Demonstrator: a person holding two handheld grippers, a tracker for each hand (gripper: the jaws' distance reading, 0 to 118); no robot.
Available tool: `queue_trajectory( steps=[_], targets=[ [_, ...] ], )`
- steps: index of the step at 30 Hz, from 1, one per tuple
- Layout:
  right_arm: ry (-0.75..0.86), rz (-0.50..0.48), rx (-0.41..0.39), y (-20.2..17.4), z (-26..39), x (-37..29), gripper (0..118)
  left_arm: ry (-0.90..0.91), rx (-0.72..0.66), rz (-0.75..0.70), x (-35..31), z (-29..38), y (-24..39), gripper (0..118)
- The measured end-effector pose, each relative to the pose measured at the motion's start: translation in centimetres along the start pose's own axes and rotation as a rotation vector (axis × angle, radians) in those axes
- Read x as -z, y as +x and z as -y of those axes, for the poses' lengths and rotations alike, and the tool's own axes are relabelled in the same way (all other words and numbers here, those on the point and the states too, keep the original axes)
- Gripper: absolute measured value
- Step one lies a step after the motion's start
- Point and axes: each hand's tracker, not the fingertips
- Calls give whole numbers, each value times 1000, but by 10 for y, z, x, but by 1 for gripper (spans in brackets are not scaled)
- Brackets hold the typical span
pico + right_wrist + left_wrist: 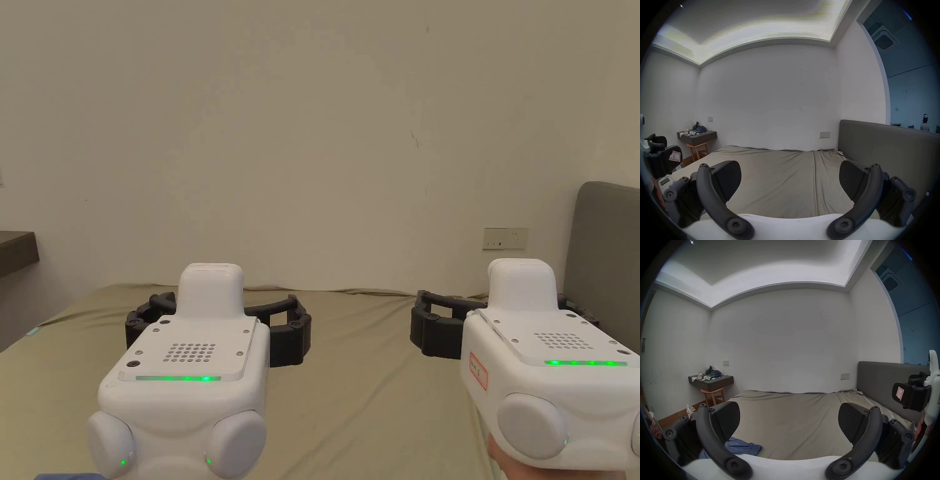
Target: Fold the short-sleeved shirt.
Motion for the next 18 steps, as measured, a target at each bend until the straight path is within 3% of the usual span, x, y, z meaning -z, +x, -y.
queue_trajectory(
  steps=[3, 4, 5, 6, 7, 8, 9, 18],
  targets=[
    [7, 9, -7, 0, 1, -2, 116, 0, 12, 13, -1, 1, -2, 118],
    [11, 14, -9, 0, 1, -3, 110, 12, -5, 77, -2, 0, -3, 118],
    [16, 14, -15, 0, 2, -5, 81, 12, -11, 104, -3, 0, -5, 102],
    [23, 3, -29, 0, 3, -7, 31, 11, -6, 127, -3, -1, -4, 55],
    [48, 12, -39, 0, 5, -8, 3, 13, 7, 118, -4, 0, -3, 0],
    [93, 54, -86, 0, 7, -11, 3, 0, 25, 109, -3, 4, -2, 0],
    [81, 24, -93, -1, 11, -14, 3, 12, 16, 106, -4, 7, -2, 0],
    [35, 15, -64, 11, 19, -18, 3, -65, 7, 163, 6, 19, 15, 0]
  ],
)
